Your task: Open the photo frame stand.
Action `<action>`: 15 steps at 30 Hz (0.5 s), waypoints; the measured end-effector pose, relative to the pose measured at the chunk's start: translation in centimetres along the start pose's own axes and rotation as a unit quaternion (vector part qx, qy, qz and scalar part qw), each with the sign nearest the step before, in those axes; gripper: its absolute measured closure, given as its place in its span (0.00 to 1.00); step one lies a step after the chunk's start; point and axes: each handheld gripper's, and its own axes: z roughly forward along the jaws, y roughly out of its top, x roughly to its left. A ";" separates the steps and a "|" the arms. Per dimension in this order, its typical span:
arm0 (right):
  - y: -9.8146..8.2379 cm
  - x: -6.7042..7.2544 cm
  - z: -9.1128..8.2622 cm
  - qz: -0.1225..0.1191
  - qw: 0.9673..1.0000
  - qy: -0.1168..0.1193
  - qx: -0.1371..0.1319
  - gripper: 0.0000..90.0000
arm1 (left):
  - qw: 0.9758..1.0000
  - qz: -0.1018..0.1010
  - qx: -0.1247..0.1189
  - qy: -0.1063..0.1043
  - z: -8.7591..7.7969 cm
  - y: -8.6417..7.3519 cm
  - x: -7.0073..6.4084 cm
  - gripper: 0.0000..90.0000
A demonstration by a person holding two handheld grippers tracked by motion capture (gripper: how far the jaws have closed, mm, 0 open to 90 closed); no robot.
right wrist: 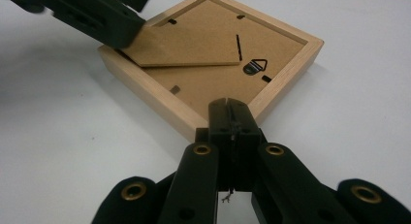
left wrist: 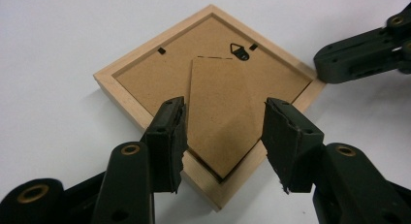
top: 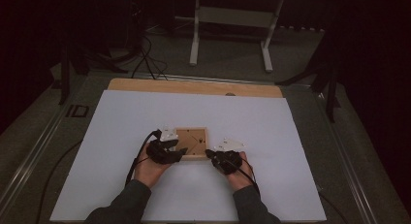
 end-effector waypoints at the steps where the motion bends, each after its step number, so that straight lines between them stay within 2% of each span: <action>1: 0.0 0.0 0.0 -0.001 1.000 0.002 0.000 1.00 | 1.000 0.001 0.002 0.001 0.2 0.1 -0.1 0.56; 15: 0.0 0.1 0.0 0.000 1.000 0.002 -0.001 1.00 | 0.999 0.012 0.035 0.006 1.5 0.8 -0.1 0.52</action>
